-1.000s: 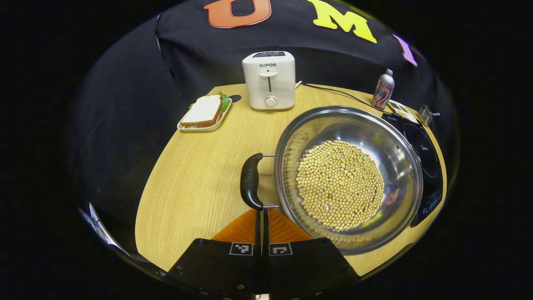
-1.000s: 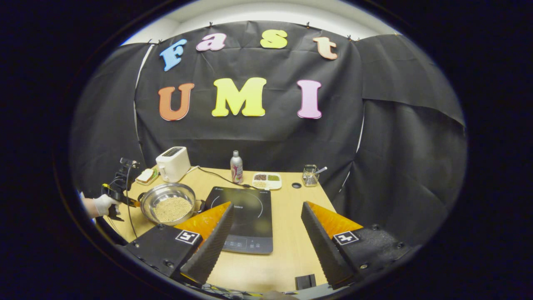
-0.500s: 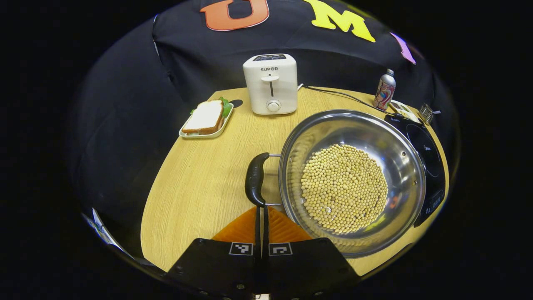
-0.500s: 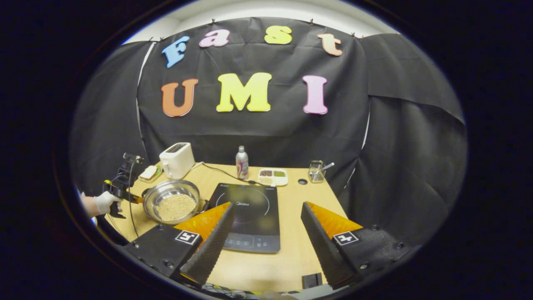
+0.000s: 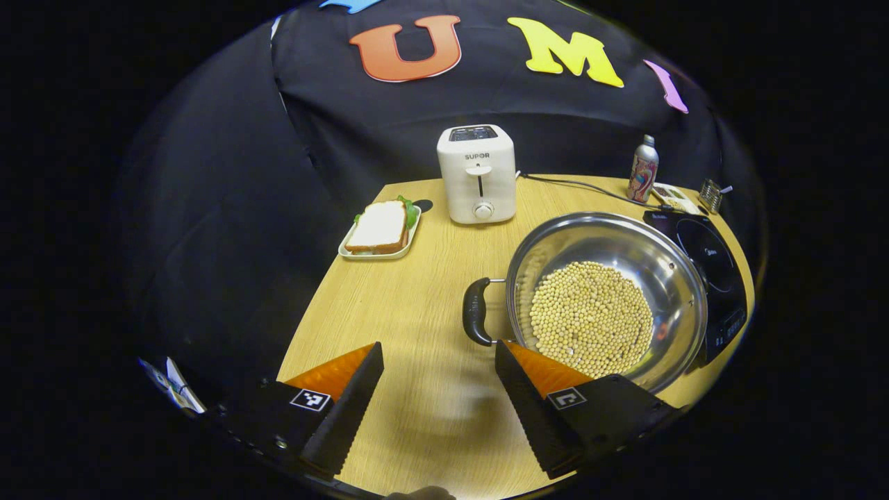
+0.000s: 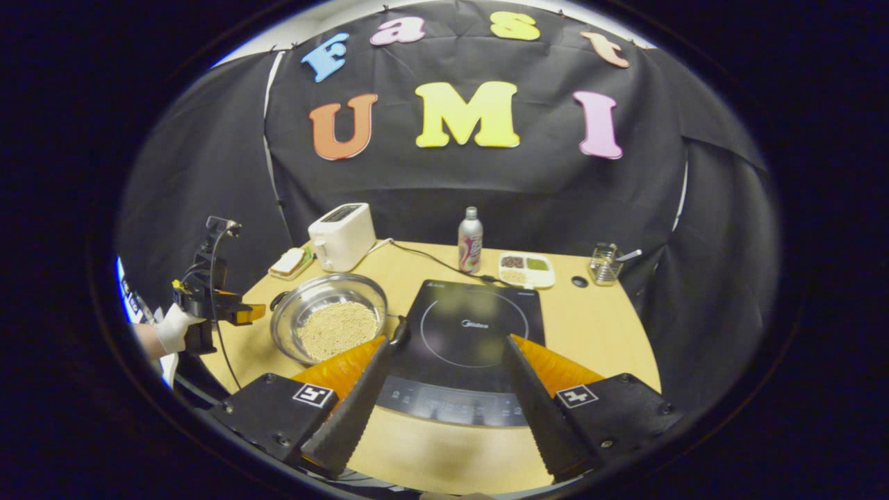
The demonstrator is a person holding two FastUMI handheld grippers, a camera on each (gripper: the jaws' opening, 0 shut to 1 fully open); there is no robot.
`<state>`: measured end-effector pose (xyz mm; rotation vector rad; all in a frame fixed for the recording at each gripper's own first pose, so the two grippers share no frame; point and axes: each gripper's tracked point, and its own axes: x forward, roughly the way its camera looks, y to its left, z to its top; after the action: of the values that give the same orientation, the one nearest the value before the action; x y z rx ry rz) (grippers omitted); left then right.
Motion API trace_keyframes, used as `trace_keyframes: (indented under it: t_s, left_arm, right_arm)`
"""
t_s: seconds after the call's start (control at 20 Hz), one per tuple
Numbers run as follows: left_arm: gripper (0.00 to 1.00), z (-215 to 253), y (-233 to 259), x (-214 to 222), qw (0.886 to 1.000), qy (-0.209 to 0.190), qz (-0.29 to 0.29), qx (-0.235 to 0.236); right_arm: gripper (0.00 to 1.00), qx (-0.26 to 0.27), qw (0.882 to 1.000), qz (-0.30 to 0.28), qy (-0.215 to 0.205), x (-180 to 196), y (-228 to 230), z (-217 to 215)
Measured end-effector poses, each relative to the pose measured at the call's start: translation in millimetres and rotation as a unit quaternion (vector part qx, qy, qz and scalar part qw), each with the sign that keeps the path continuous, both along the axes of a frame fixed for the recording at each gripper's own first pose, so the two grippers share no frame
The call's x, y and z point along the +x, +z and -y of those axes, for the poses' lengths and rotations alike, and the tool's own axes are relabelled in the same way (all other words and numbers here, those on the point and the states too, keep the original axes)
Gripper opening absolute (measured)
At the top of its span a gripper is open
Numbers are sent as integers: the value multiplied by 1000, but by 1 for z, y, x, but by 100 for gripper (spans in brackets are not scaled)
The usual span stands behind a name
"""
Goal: First push the handle of the pot to place it horizontally, then grasp the pot with both hands and set it on the induction cooktop.
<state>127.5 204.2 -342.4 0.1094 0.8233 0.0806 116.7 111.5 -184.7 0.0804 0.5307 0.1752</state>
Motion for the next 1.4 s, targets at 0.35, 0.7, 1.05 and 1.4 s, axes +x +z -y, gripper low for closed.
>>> trace_keyframes:
  t_s: [0.35,0.7,1.05,1.4]
  left_arm:
    - [97,25,-9,36,1000,-9,-5,-22]
    - [97,40,-46,61,998,-34,-55,-7]
    - [95,40,-71,65,995,-31,-96,-21]
    - [71,45,-73,61,990,-32,-130,-52]
  right_arm:
    - [100,-2,996,-65,57,81,-60,-71]
    - [92,-12,986,-158,52,132,-131,-95]
    - [87,-20,978,-202,47,142,-154,-100]
    - [65,29,974,-226,7,145,-153,-96]
